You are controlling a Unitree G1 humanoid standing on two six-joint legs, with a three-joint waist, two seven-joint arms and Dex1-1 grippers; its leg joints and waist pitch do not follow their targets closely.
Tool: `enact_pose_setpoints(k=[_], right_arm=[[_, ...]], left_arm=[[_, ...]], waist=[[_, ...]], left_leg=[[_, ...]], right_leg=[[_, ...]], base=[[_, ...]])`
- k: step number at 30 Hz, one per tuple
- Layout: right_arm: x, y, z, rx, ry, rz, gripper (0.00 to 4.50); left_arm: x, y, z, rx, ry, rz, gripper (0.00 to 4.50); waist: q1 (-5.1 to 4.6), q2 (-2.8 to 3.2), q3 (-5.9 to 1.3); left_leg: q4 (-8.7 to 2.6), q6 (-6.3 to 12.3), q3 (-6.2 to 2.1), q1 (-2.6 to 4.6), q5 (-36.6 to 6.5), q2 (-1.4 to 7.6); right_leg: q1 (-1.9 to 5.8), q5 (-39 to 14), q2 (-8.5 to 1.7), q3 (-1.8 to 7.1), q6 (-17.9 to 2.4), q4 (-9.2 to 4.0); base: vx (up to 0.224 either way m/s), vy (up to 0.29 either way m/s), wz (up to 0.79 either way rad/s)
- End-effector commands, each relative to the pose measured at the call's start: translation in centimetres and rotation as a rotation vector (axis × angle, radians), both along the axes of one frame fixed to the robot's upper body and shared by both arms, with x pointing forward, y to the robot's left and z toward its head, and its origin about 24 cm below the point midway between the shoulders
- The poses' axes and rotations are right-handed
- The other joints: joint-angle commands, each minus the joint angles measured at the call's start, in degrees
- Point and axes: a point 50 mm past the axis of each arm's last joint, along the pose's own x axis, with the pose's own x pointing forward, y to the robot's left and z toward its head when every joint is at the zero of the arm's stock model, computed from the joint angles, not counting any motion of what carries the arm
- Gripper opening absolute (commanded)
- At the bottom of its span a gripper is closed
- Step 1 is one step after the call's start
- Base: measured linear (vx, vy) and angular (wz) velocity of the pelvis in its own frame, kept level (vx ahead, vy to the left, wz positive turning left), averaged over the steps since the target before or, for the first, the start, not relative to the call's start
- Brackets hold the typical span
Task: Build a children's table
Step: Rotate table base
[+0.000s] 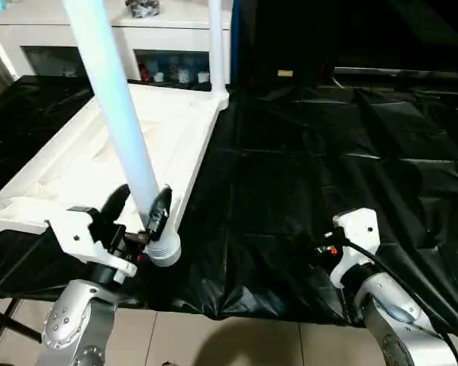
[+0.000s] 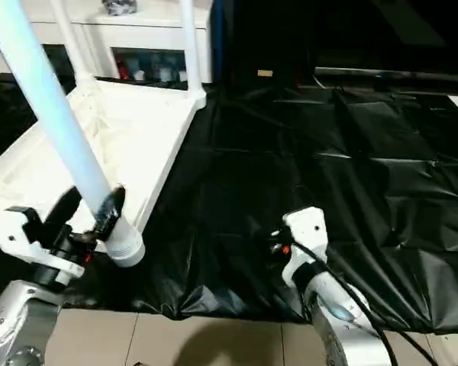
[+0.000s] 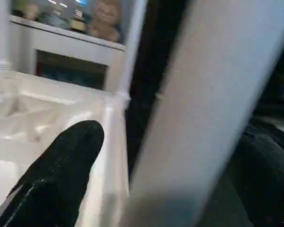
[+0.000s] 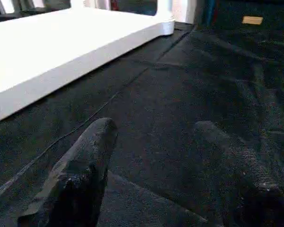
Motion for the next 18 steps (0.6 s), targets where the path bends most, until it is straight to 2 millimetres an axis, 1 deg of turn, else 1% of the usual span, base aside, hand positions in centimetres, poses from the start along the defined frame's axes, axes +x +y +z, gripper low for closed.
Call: enact_pose_setpoints(k=[1,2,3,4,5,7,8,9,10,12,13,14,15,16,17,18], right_arm=[[0.3,0.1,0.5,-0.001,-0.011,0.011,2.97],[0.5,0.0,0.6,-0.007,-0.012,0.015,2.97],[0.5,0.0,0.6,-0.007,-0.012,0.015,2.97],[0.6,0.0,0.6,-0.009,-0.012,0.017,2.97],[0.6,-0.1,0.7,-0.012,-0.013,0.018,2.97],[0.7,-0.3,0.7,-0.016,-0.013,0.018,2.97],[0.8,-0.4,0.7,-0.018,-0.014,0.016,2.97],[0.8,-0.5,0.8,-0.020,-0.015,0.014,2.97],[0.9,-0.6,0.8,-0.021,-0.015,0.013,2.97],[1.0,-0.7,0.8,-0.025,-0.015,0.011,2.97],[1.1,-0.8,0.8,-0.028,-0.014,0.010,2.97],[1.1,-0.8,0.8,-0.029,-0.015,0.010,2.97],[1.2,-0.9,0.9,-0.030,-0.015,0.011,2.97],[1.2,-0.9,0.9,-0.030,-0.015,0.011,2.97],[1.2,-0.8,0.9,-0.032,-0.016,0.013,2.97],[1.2,-0.8,0.9,-0.033,-0.016,0.015,2.97]], left_arm=[[0.6,-0.9,-0.3,0.027,0.022,-0.073,4.42],[1.6,-1.3,-0.6,0.071,0.045,-0.135,4.42],[1.6,-1.3,-0.6,0.071,0.045,-0.135,4.42],[1.9,-1.5,-0.6,0.092,0.041,-0.167,4.42],[2.2,-1.7,-0.5,0.088,0.051,-0.188,4.42],[3.0,-2.1,-0.3,0.093,0.047,-0.223,4.42],[3.4,-2.4,-0.1,0.090,0.040,-0.251,4.42],[4.1,-2.9,0.2,0.102,0.023,-0.274,4.42],[4.6,-3.2,0.4,0.109,0.013,-0.287,4.42],[5.2,-4.0,0.4,0.096,0.022,-0.333,4.42],[6.0,-5.2,0.4,0.121,0.013,-0.381,4.42],[6.3,-5.8,0.4,0.120,0.014,-0.405,4.42],[6.7,-6.6,0.4,0.115,0.015,-0.427,4.42],[6.8,-6.8,0.4,0.114,0.014,-0.432,4.42],[7.3,-7.3,0.4,0.109,0.008,-0.441,4.42],[7.8,-7.9,0.4,0.106,0.008,-0.445,4.42]], waist=[[0.21,-0.08,-2.30],[0.38,0.05,-2.32],[0.43,0.01,-2.32],[0.51,0.08,-2.37],[0.58,0.22,-2.43],[0.60,0.16,-2.57],[0.71,-0.05,-2.73],[0.76,0.11,-2.70],[0.99,0.23,-2.84],[1.21,0.13,-2.88],[1.28,-0.34,-2.93],[1.41,-0.15,-2.97],[1.37,-0.39,-3.02],[1.37,-0.48,-2.99],[1.55,-0.33,-3.13],[1.47,-0.46,-3.19]], left_leg=[[-4.25,-0.64,-0.70,0.62,-11.6,1.21],[-4.23,-0.99,-0.61,0.86,-12.2,1.14],[-4.26,-1.09,-0.63,0.91,-12.3,1.15],[-4.38,-1.24,-0.76,0.71,-11.8,1.11],[-4.30,-1.67,-0.69,0.87,-11.7,1.15],[-4.25,-1.76,-0.75,0.66,-10.8,1.13],[-4.04,-1.63,-0.64,0.86,-10.3,1.08],[-4.05,-1.52,-0.65,0.78,-9.9,1.01],[-3.91,-1.43,-0.58,0.87,-9.2,0.97],[-3.92,-1.29,-0.58,0.82,-8.7,0.99],[-3.91,-1.09,-0.57,0.67,-8.0,0.97],[-3.79,-0.91,-0.47,0.84,-8.0,0.92],[-3.83,-0.73,-0.53,0.62,-7.5,0.94],[-3.80,-0.57,-0.49,0.53,-7.1,0.93],[-3.68,-0.62,-0.54,0.66,-6.9,0.95],[-3.61,-0.39,-0.58,0.52,-6.3,0.90]], right_leg=[[1.45,-2.0,-3.24,2.60,-5.9,-4.88],[1.24,-3.9,-3.21,2.67,-5.6,-5.05],[1.21,-4.4,-3.21,2.69,-5.5,-5.09],[1.42,-4.5,-3.31,2.67,-5.2,-5.01],[1.31,-4.1,-3.34,2.68,-5.3,-4.99],[1.61,-2.2,-3.38,2.64,-5.9,-4.75],[1.53,-1.1,-3.32,2.68,-6.1,-4.69],[1.54,-0.7,-3.34,2.70,-6.2,-4.62],[1.54,0.4,-3.30,2.68,-6.5,-4.57],[1.68,1.3,-3.40,2.66,-6.9,-4.47],[1.89,2.1,-3.46,2.63,-7.1,-4.32],[1.70,1.7,-3.42,2.67,-7.1,-4.43],[2.02,2.2,-3.58,2.65,-7.3,-4.27],[2.06,2.2,-3.61,2.66,-7.3,-4.35],[2.05,2.6,-3.67,2.61,-7.4,-4.22],[2.19,3.5,-3.67,2.59,-7.6,-4.13]], base=[[0.000,0.000,0.00],[0.000,0.000,0.00],[0.000,0.000,0.00],[0.000,0.000,0.00],[0.000,0.000,0.00],[0.000,0.000,0.00],[0.000,0.000,0.00],[0.000,0.000,0.00],[0.000,0.000,0.00],[0.000,0.000,0.00],[0.000,0.000,0.00],[0.000,0.000,0.00],[0.000,0.000,0.00],[0.000,0.000,0.00],[0.000,0.000,0.00],[0.000,0.000,0.00]])
